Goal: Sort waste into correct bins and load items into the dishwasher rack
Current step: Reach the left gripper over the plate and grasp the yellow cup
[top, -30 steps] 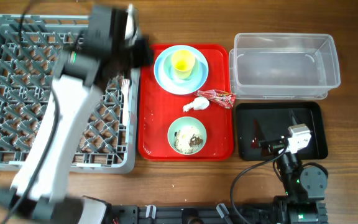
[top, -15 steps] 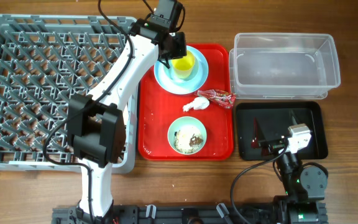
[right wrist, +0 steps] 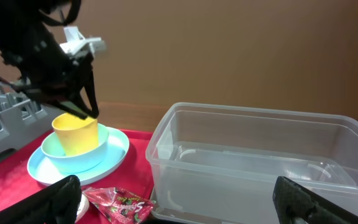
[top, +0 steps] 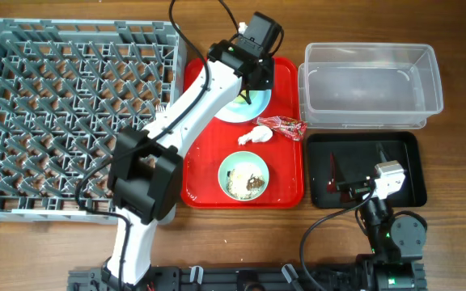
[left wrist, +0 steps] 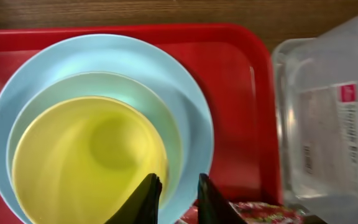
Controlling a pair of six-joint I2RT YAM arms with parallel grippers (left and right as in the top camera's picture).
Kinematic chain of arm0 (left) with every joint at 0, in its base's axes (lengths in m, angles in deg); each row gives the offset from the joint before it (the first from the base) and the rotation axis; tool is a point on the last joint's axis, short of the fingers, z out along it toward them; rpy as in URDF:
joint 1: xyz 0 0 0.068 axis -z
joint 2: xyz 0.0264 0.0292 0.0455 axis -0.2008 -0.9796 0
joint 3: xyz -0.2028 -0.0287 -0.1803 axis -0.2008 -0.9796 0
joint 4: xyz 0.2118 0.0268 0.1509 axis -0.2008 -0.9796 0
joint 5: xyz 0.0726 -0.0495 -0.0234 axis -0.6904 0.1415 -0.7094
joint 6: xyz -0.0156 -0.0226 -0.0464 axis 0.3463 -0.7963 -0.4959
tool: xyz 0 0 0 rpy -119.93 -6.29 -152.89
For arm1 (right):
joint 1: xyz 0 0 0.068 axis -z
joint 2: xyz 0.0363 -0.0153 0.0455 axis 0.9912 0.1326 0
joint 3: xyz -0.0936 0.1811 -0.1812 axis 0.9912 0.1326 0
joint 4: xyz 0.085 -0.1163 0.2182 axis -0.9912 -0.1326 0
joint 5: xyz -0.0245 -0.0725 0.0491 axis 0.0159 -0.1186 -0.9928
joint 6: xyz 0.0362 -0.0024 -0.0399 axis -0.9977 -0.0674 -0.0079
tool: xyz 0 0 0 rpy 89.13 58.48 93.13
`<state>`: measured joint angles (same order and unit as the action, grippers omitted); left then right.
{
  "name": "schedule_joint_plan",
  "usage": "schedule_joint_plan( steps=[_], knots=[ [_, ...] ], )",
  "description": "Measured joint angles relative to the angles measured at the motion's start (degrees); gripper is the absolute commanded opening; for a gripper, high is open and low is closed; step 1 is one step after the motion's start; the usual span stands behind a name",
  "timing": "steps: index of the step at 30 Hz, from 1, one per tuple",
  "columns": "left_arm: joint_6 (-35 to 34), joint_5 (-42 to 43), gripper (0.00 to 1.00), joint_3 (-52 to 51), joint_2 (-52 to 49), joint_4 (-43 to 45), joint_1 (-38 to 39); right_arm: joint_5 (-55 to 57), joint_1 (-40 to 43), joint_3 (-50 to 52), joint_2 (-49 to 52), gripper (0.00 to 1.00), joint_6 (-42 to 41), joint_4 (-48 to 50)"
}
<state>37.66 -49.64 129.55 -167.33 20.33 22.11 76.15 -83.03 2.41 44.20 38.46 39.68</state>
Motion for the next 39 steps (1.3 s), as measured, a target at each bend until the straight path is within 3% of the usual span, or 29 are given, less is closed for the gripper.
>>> schedule_joint_plan(
  steps=[9,18,26,39],
  knots=[
    [0.0,-6.9,0.17,0.0,-1.0,0.1,0.4,0.0,0.0,0.0,0.0,1.00,0.0,0.0],
    [0.0,-7.0,0.18,-2.2,-1.0,0.3,0.8,0.0,0.0,0.0,0.0,1.00,0.0,0.0],
    [1.4,-7.0,0.27,-2.3,-1.0,4.4,0.8,0.0,0.0,0.0,0.0,1.00,0.0,0.0],
    [1.6,-3.3,0.28,-2.3,-0.9,2.9,0.8,0.0,0.0,0.0,0.0,1.00,0.0,0.0]
  ],
)
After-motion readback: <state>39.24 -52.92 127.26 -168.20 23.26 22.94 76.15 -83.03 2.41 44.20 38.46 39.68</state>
